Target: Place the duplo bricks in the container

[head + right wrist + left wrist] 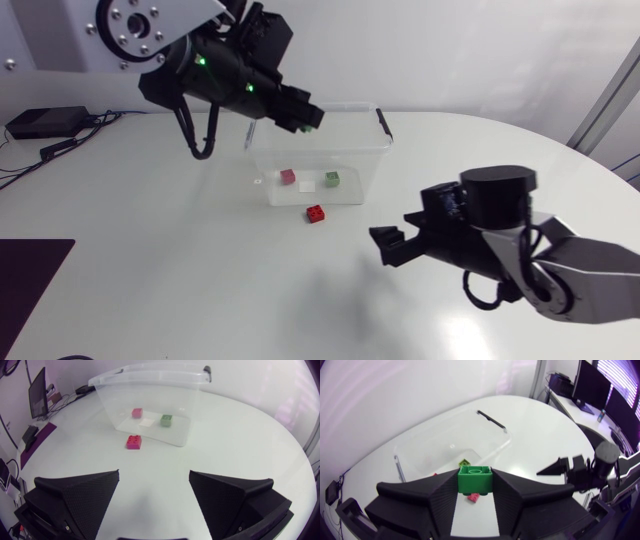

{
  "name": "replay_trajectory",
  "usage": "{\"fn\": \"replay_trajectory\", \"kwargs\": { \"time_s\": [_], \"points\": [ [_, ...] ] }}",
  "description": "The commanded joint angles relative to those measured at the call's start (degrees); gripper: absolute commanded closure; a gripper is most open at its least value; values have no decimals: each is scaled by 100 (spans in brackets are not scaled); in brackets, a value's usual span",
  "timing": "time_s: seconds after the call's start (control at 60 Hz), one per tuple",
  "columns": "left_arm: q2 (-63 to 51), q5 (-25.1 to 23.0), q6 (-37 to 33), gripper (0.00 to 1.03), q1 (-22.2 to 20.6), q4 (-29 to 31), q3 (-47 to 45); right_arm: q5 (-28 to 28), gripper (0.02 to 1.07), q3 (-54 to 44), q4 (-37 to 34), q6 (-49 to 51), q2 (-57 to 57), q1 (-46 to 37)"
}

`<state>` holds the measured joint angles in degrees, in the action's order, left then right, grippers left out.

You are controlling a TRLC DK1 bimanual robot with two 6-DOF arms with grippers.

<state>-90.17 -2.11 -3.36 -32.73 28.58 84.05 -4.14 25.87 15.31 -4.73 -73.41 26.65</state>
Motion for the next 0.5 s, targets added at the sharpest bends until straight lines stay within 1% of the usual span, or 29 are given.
{"fn": "replay_trajectory", "kwargs": {
  "time_s": [0.0,0.083,0.217,0.317,0.483],
  "points": [
    [-115,26,239,79,232,-353,50,203,6,366,227,-212,-657,332],
    [-396,53,327,79,425,-704,138,502,6,683,411,-239,-1237,630],
    [-959,132,362,79,584,-968,402,766,6,1228,517,-318,-1888,947],
    [-1389,158,406,78,689,-1091,674,933,6,1702,499,-362,-2398,1114],
    [-2110,211,459,78,821,-1100,1342,1117,6,2449,411,-520,-3224,1202]
  ]
}}
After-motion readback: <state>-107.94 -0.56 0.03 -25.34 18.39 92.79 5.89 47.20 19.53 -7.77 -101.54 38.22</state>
